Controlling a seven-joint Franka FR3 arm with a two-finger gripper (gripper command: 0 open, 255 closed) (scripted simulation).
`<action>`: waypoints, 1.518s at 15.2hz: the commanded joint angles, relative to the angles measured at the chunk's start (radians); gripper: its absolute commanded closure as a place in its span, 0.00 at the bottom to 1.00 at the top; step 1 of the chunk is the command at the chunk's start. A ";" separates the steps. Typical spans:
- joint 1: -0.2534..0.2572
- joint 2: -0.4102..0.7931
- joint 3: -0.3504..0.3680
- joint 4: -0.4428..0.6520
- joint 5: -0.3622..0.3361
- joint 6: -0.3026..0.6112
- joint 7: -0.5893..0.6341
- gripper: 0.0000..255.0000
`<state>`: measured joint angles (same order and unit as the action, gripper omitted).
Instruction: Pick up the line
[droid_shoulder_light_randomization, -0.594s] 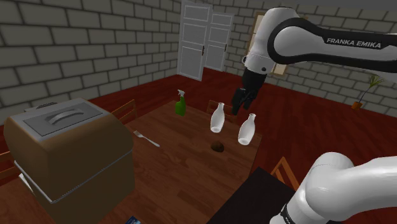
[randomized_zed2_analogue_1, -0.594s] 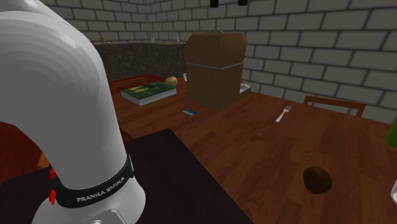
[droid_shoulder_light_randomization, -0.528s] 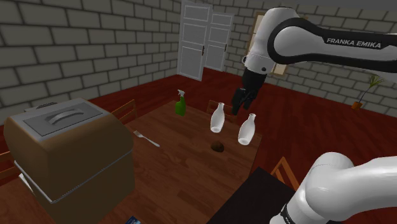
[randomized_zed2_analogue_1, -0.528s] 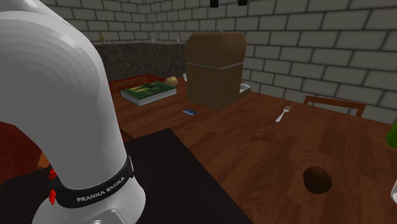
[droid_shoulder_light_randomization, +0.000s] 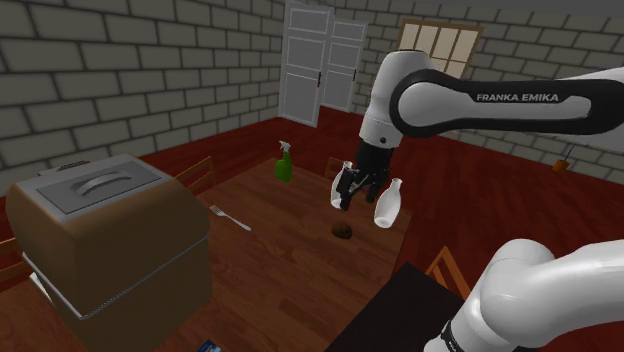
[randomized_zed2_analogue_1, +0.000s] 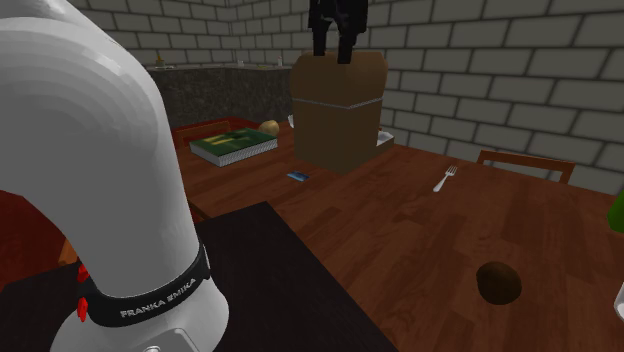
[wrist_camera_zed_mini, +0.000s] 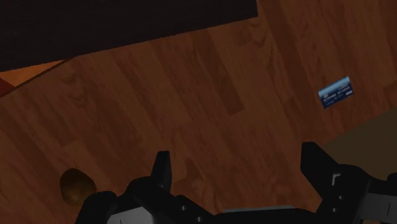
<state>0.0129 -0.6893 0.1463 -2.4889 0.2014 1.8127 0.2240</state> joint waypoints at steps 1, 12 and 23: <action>0.003 0.031 0.033 -0.031 0.040 0.048 0.067 0.00; 0.038 0.310 0.212 -0.073 0.249 0.327 0.395 0.00; 0.081 0.745 0.335 0.054 0.371 0.643 0.684 0.00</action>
<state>0.0880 0.0181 0.4738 -2.4434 0.5598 2.4242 0.8860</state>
